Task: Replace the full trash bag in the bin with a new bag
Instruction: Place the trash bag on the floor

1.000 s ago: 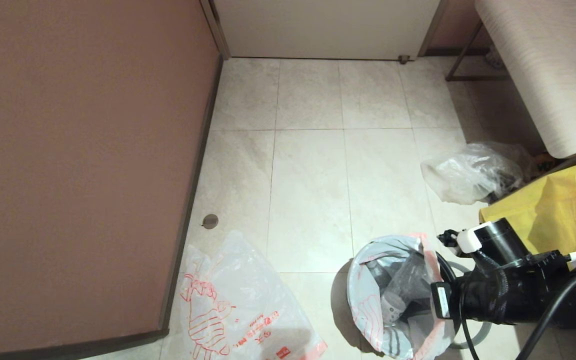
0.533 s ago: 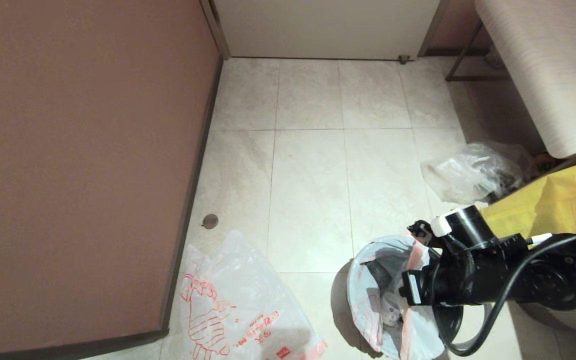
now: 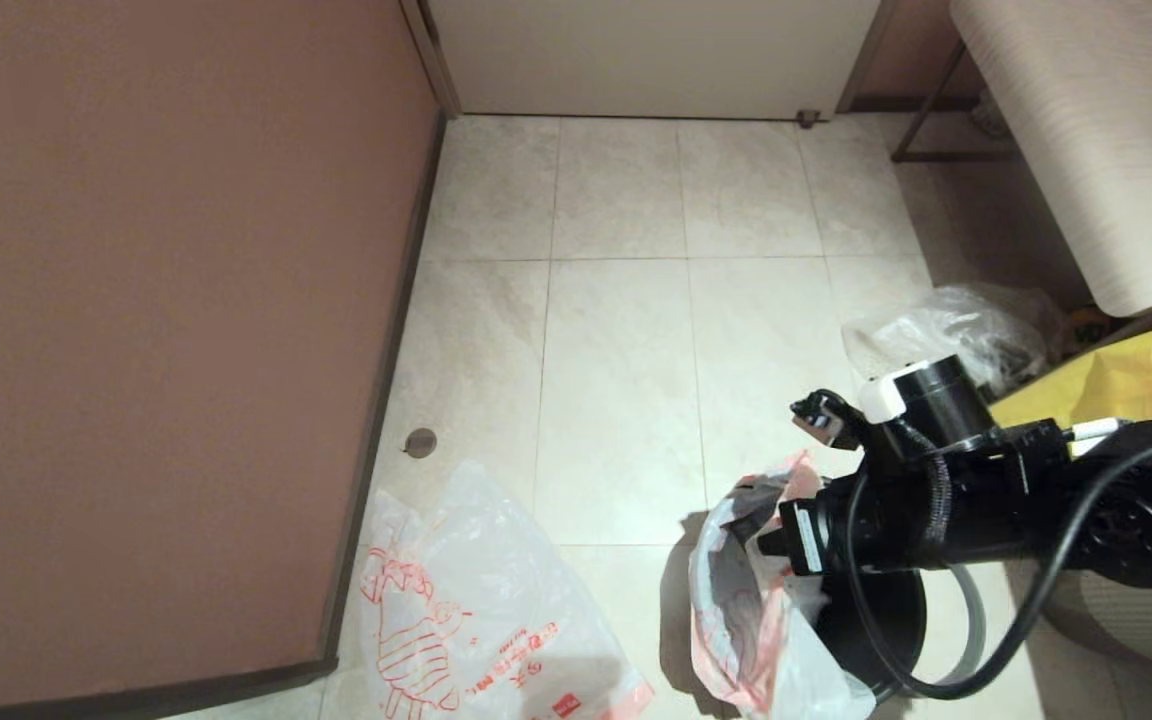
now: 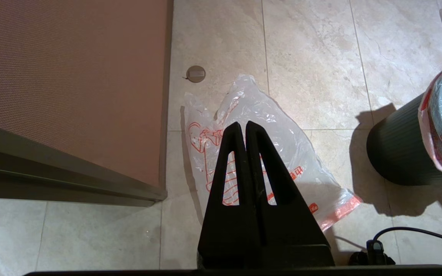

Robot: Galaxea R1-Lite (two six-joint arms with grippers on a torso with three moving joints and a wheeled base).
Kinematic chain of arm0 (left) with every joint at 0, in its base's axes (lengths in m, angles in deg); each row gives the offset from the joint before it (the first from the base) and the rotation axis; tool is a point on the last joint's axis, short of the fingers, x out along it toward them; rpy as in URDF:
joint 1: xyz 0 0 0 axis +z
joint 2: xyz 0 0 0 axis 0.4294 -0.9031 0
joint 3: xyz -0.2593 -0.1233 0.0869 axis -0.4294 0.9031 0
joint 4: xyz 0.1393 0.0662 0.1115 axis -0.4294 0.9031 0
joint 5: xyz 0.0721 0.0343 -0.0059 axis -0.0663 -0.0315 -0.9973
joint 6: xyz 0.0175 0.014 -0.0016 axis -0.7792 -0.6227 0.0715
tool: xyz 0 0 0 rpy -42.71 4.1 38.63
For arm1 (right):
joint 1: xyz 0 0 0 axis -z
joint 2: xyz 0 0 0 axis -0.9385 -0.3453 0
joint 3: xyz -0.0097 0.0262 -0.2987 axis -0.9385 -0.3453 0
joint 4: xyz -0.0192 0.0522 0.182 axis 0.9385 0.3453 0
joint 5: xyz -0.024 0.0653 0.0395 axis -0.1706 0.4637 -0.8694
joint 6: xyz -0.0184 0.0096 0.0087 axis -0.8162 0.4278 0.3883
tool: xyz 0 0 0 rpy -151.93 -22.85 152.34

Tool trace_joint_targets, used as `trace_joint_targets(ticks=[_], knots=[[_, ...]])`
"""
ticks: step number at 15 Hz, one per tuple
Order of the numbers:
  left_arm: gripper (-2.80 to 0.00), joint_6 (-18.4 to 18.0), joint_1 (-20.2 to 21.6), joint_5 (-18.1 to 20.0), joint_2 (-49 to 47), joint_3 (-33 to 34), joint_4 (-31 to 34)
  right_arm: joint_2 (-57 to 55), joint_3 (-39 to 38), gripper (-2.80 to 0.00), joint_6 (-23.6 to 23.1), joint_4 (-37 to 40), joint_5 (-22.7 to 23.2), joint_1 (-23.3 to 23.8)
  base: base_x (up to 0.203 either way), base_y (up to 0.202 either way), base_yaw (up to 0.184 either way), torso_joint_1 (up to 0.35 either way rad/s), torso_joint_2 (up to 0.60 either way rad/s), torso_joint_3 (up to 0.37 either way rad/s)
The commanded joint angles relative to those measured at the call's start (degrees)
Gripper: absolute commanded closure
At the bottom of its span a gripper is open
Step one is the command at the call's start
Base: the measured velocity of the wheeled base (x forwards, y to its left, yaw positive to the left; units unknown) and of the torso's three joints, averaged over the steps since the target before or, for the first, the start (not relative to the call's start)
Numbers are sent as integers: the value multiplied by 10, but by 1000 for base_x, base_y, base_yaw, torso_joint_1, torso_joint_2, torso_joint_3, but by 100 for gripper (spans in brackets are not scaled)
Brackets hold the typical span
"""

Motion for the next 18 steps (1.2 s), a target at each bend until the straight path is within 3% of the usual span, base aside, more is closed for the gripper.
trace_joint_targets(ticks=[1, 3, 8, 11, 15, 18], knots=[[0, 0, 0, 0, 0, 0, 0, 58, 3, 0, 2, 10, 3, -19, 0, 0, 0, 0, 0, 0], [0, 0, 0, 0, 0, 0, 0, 87, 19, 0, 2, 62, -2, -46, 0, 0, 0, 0, 0, 0], [0, 0, 0, 0, 0, 0, 0, 158, 107, 0, 3, 172, -23, -57, 0, 0, 0, 0, 0, 0], [0, 0, 0, 0, 0, 0, 0, 187, 189, 0, 6, 220, -64, -56, 0, 0, 0, 0, 0, 0], [0, 0, 0, 0, 0, 0, 0, 204, 368, 0, 5, 341, -74, -42, 0, 0, 0, 0, 0, 0], [0, 0, 0, 0, 0, 0, 0, 196, 508, 0, -12, 415, -72, 10, 0, 0, 0, 0, 0, 0]])
